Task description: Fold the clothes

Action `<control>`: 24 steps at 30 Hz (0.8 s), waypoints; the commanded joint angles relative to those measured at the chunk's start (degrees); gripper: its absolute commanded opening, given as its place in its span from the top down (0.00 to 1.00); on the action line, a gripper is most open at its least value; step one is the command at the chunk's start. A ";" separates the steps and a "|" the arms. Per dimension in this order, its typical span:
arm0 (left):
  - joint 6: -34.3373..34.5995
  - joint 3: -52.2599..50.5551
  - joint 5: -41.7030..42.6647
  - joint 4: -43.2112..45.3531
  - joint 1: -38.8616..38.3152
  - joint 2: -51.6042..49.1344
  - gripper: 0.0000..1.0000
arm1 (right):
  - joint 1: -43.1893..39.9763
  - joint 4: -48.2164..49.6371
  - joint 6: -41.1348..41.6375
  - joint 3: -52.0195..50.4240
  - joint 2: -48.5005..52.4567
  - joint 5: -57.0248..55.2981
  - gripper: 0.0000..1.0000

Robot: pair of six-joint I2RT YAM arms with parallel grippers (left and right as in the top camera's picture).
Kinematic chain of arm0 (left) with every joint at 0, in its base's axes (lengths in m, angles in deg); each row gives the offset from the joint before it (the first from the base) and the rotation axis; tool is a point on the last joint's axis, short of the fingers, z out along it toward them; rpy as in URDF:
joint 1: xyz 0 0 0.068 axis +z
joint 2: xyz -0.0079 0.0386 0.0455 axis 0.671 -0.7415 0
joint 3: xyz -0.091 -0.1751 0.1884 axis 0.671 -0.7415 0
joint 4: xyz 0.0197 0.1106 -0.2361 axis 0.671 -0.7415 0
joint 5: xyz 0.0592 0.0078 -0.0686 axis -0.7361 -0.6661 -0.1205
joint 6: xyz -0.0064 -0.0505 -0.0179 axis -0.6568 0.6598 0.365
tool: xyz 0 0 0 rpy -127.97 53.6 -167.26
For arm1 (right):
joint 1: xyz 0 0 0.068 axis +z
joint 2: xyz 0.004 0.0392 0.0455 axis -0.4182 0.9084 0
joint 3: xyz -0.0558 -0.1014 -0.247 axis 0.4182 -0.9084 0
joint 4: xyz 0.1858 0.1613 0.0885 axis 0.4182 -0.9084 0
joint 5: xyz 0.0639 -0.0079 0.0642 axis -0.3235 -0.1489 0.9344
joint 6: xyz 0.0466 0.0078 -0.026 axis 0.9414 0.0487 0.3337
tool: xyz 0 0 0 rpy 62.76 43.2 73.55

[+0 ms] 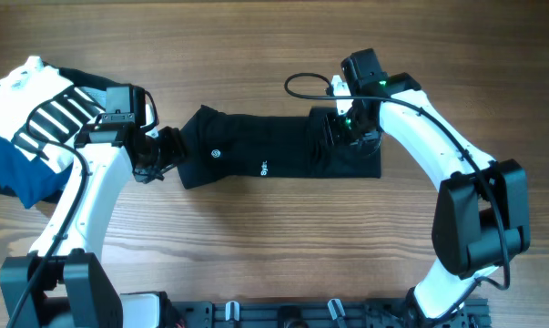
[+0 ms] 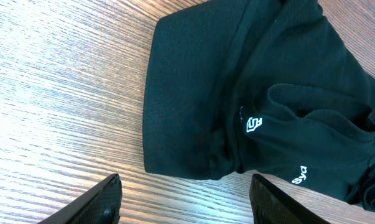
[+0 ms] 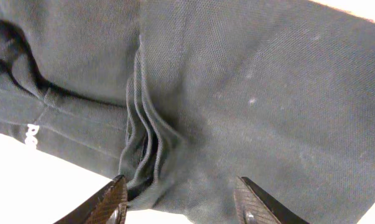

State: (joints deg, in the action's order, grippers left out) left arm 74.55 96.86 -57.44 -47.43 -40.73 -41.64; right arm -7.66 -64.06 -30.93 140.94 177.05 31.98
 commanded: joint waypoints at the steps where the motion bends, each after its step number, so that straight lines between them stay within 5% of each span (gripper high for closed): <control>1: -0.94 0.63 0.11 -0.09 0.22 0.07 0.34 | 0.33 1.14 3.10 0.70 0.74 -3.58 0.43; 8: -0.94 0.63 0.09 -0.04 0.22 0.07 0.32 | 0.28 1.11 4.26 0.70 0.72 -5.29 0.44; 14: -7.89 0.63 2.91 0.39 0.20 -0.35 0.16 | -1.14 0.59 6.23 0.72 -2.25 -8.11 0.39; 24: -9.92 0.63 9.57 9.57 -2.51 -9.84 0.18 | -2.80 -1.57 6.21 0.70 -3.91 -8.09 0.35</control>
State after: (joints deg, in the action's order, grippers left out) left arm 65.83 96.86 -49.81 -40.08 -41.37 -48.09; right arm -10.52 -65.33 -25.53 140.94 174.64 24.86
